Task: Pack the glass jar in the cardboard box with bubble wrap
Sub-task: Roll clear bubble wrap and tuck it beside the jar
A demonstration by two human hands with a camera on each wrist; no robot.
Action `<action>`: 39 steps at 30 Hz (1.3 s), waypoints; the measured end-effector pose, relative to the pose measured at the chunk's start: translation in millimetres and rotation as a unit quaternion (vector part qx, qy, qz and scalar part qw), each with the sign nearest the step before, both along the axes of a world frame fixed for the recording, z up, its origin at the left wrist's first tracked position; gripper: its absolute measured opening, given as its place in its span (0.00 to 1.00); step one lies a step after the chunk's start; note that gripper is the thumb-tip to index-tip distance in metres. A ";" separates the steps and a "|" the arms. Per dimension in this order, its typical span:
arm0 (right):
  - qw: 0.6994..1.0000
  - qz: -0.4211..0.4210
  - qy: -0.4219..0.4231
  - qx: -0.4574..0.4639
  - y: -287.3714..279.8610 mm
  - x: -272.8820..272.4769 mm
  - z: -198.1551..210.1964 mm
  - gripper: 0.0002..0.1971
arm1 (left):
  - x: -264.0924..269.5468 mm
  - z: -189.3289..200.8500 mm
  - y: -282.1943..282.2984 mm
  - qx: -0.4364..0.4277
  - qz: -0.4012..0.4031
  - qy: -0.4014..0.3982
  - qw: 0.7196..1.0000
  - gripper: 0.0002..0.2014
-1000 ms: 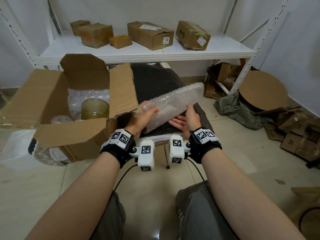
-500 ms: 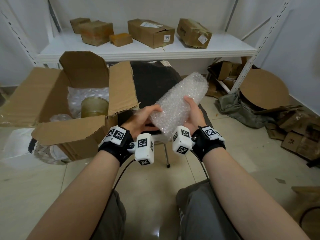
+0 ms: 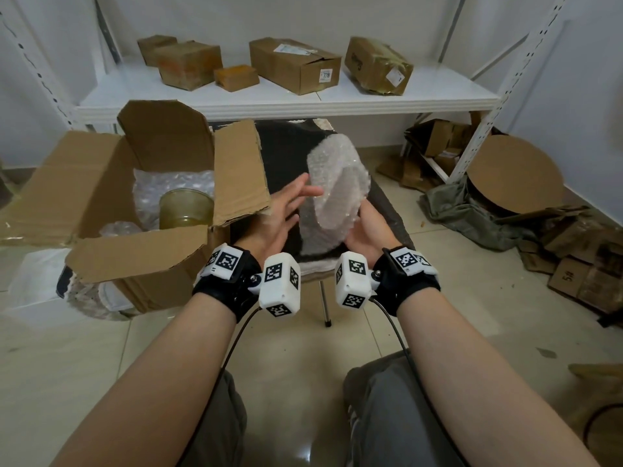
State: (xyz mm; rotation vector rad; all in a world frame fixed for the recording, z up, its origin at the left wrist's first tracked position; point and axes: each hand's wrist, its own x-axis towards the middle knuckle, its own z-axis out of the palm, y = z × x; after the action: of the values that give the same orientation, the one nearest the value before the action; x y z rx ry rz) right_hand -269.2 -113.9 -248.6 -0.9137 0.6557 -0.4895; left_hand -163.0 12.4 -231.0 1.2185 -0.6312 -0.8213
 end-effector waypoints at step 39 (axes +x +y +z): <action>0.988 0.143 0.064 -0.007 4.8 -14.1 10.1 0.25 | -4.9 -2.0 -12.4 -0.055 0.050 0.294 0.953 0.27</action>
State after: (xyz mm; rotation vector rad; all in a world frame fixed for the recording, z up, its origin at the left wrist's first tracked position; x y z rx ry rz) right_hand -283.3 -109.1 -238.6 -1.0399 0.6260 -0.1808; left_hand -167.9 0.0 -233.0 0.8336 -0.1237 -0.9909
